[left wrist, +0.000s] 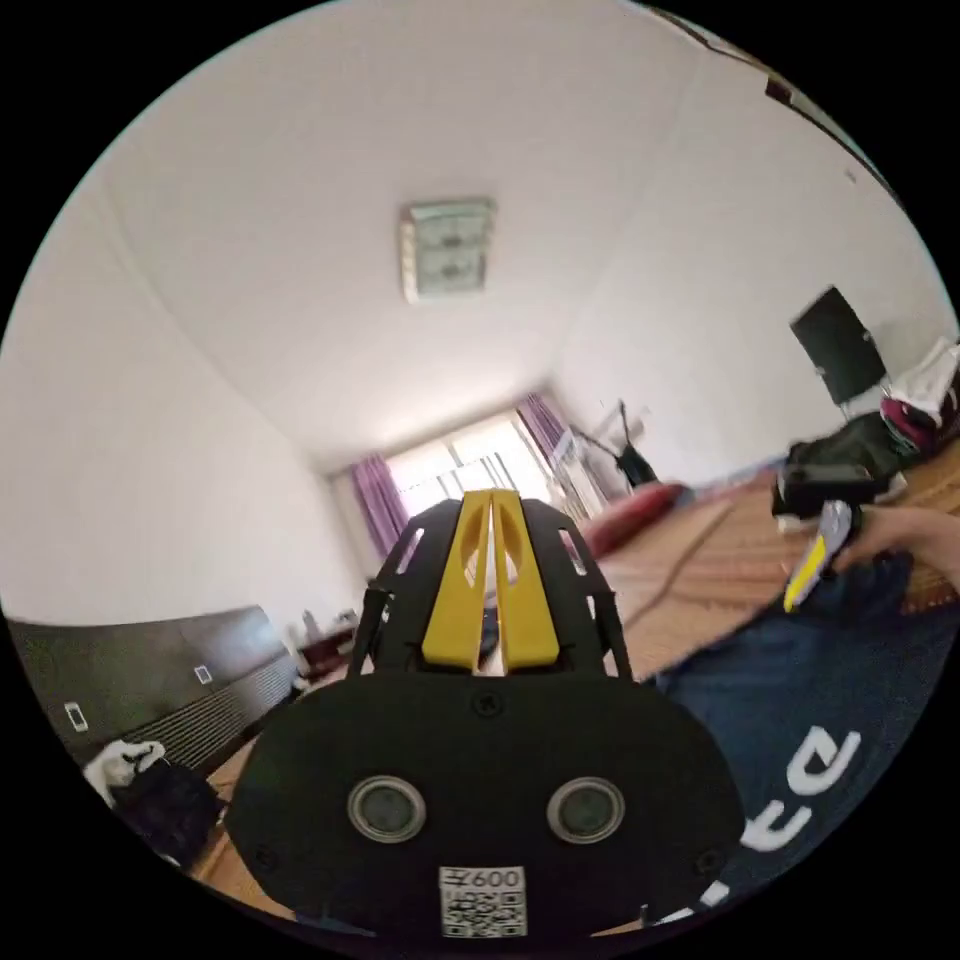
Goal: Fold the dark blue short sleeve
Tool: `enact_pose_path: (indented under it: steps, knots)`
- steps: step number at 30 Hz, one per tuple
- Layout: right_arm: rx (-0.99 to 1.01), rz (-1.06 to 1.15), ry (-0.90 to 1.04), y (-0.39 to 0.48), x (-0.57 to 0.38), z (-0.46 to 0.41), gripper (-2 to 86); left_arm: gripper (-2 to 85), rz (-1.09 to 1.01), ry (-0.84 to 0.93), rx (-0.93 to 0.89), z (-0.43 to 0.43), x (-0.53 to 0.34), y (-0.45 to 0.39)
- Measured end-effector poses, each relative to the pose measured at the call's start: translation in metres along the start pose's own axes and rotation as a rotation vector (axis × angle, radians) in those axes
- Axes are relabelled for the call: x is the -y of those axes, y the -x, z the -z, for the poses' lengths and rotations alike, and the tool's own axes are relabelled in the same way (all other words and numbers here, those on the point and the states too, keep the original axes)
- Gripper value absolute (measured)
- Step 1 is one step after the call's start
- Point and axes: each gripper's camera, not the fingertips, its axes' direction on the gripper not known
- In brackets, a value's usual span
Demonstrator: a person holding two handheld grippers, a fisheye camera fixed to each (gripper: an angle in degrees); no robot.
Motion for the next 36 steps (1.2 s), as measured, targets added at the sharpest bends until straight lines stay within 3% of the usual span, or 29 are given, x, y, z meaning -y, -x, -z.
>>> enact_pose_path:
  steps: [3,6,8,13,14,15,16,18,21,22,23,25,27,28,30,31,34,36]
  knots:
    - [-0.037,-0.017,-0.010,0.007,0.001,-0.012,-0.9,0.5,-0.016,0.573,-0.238,-0.123,-0.079,0.018]
    - [-0.031,-0.036,-0.011,0.009,0.002,-0.015,-0.9,0.5,0.112,0.868,-0.331,-0.208,-0.178,0.027]
    - [-0.019,-0.017,-0.035,0.010,-0.002,-0.016,-0.9,0.5,0.151,0.891,-0.360,-0.236,-0.219,0.023]
    - [0.024,-0.047,-0.038,0.007,-0.002,-0.021,-0.9,0.4,0.649,0.783,-0.551,-0.276,-0.290,0.064]
    - [0.022,-0.048,-0.040,0.008,-0.002,-0.023,-0.9,0.4,0.721,0.781,-0.521,-0.274,-0.299,0.070]
    - [0.022,-0.048,-0.040,0.009,-0.002,-0.024,-0.9,0.3,0.842,0.767,-0.375,-0.258,-0.316,0.084]
    - [0.024,-0.049,-0.041,0.011,-0.002,-0.026,-0.9,0.3,0.889,0.679,-0.329,-0.236,-0.327,0.095]
    - [0.034,-0.053,-0.044,0.012,-0.002,-0.028,-0.9,0.4,0.892,0.604,-0.422,-0.212,-0.343,0.107]
    - [0.055,-0.064,-0.050,0.014,-0.004,-0.034,-0.9,0.5,0.904,0.776,-0.573,-0.186,-0.395,0.114]
    - [0.059,-0.066,-0.051,0.016,-0.004,-0.036,-0.9,0.5,0.917,0.911,-0.450,-0.167,-0.429,0.120]
    - [0.062,-0.068,-0.051,0.018,-0.004,-0.038,-0.9,0.5,0.913,0.893,-0.436,-0.155,-0.444,0.123]
    - [0.061,-0.067,-0.051,0.022,-0.004,-0.042,-0.9,0.5,1.099,0.768,-0.343,-0.107,-0.488,0.139]
    - [0.059,-0.066,-0.050,0.027,-0.004,-0.047,-0.9,0.4,1.316,0.535,0.106,-0.016,-0.518,0.141]
    - [0.059,-0.066,-0.050,0.030,-0.004,-0.050,-0.9,0.4,1.315,0.296,0.264,0.029,-0.517,0.127]
    - [0.069,-0.071,-0.051,0.033,-0.004,-0.055,-0.9,0.3,1.197,0.114,0.356,0.066,-0.502,0.098]
    - [0.072,-0.073,-0.051,0.036,-0.004,-0.058,-0.9,0.3,1.161,0.157,0.318,0.066,-0.497,0.094]
    - [0.055,-0.064,-0.048,0.048,-0.004,-0.067,-0.9,0.2,0.908,0.498,-0.186,0.036,-0.465,0.033]
    - [0.032,-0.051,-0.045,0.059,-0.004,-0.073,-0.9,0.2,0.812,0.534,-0.086,0.065,-0.440,-0.032]
